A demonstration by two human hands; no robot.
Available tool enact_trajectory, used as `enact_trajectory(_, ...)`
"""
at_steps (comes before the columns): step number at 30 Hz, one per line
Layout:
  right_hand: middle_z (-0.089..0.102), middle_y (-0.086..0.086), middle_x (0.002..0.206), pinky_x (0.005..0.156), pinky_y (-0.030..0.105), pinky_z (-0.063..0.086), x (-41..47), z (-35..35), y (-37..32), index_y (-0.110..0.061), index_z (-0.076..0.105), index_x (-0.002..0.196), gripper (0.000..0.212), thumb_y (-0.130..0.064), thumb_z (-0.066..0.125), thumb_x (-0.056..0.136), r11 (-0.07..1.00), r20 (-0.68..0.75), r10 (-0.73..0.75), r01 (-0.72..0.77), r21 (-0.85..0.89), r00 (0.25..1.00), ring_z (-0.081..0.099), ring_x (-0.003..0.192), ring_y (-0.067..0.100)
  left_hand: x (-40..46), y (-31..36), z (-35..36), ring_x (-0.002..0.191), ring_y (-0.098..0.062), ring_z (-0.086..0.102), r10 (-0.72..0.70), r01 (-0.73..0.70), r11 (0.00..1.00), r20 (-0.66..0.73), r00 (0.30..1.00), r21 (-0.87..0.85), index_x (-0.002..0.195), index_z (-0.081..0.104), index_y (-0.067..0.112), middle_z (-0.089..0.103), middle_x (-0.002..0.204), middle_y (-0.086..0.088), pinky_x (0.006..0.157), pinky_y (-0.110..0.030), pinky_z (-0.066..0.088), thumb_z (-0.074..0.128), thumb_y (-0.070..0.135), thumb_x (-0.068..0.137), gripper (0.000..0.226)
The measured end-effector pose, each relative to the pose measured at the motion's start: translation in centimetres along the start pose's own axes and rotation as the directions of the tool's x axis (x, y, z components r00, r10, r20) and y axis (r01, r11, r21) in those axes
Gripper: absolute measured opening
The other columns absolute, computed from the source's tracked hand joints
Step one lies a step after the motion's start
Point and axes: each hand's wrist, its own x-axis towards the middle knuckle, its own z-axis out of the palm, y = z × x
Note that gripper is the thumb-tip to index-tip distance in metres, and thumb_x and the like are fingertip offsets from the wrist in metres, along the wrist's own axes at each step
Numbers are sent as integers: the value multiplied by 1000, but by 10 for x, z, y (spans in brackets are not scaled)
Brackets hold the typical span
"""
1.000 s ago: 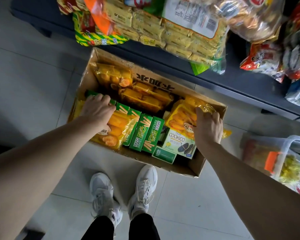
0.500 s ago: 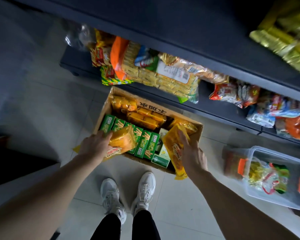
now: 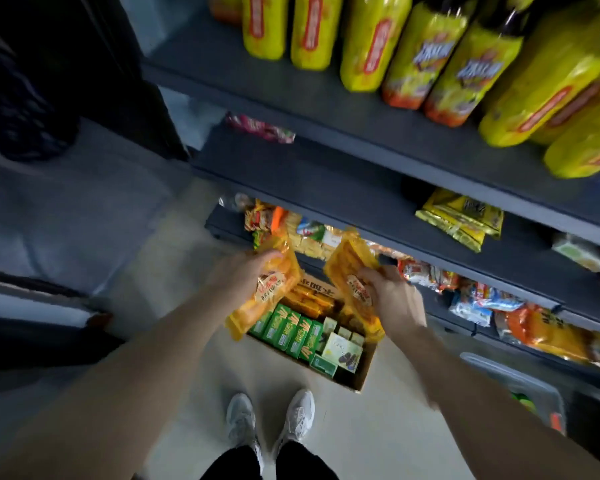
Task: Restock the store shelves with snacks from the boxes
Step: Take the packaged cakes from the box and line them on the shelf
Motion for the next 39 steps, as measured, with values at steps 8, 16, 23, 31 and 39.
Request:
enact_trajectory(8, 66, 4, 106, 64, 40, 56, 30, -155, -34, -37, 66, 120, 48, -4, 71, 85, 953, -256, -297, 268, -144, 920, 67, 88, 36, -55, 13, -174, 86, -22, 56, 19, 47, 980, -324, 946, 195, 140, 30, 50, 58, 114, -5, 63, -33, 40, 51, 1, 93, 72)
enact_trajectory(16, 67, 2, 107, 71, 41, 55, 45, -314, -79, -35, 58, 126, 33, -21, 55, 96, 889, -456, -454, 426, -170, 766, 65, 94, 30, -99, 10, -317, 93, -28, 60, 140, 37, 964, -624, 769, 262, 138, 25, 48, 59, 119, -5, 69, -36, 48, 52, 4, 87, 73)
enact_trajectory(23, 72, 0, 110, 85, 40, 53, 66, -438, -118, -30, 63, 120, 28, -20, 60, 94, 870, -599, -458, 471, -149, 657, 68, 93, 29, -106, -2, -435, 87, -27, 58, 173, 64, 958, -740, 650, 280, 132, 29, 48, 55, 120, -6, 64, -36, 43, 54, 3, 87, 68)
enact_trajectory(31, 64, -1, 109, 60, 25, 49, 136, -565, -175, -33, 59, 121, 26, -22, 54, 98, 889, -762, -286, 457, 14, 580, 63, 80, 19, -45, -30, -560, 72, -16, 53, 218, -29, 968, -778, 589, 250, 128, 32, 51, 54, 105, 3, 52, -31, 40, 48, 6, 94, 59)
enact_trajectory(39, 68, 6, 99, 70, 41, 54, 236, -618, -201, -43, 57, 117, 30, -25, 55, 94, 984, -799, -129, 178, -29, 588, 60, 79, 32, 41, -35, -662, 67, -18, 55, 348, -162, 935, -732, 586, 314, 121, 33, 56, 55, 88, 6, 53, -38, 49, 40, 8, 97, 54)
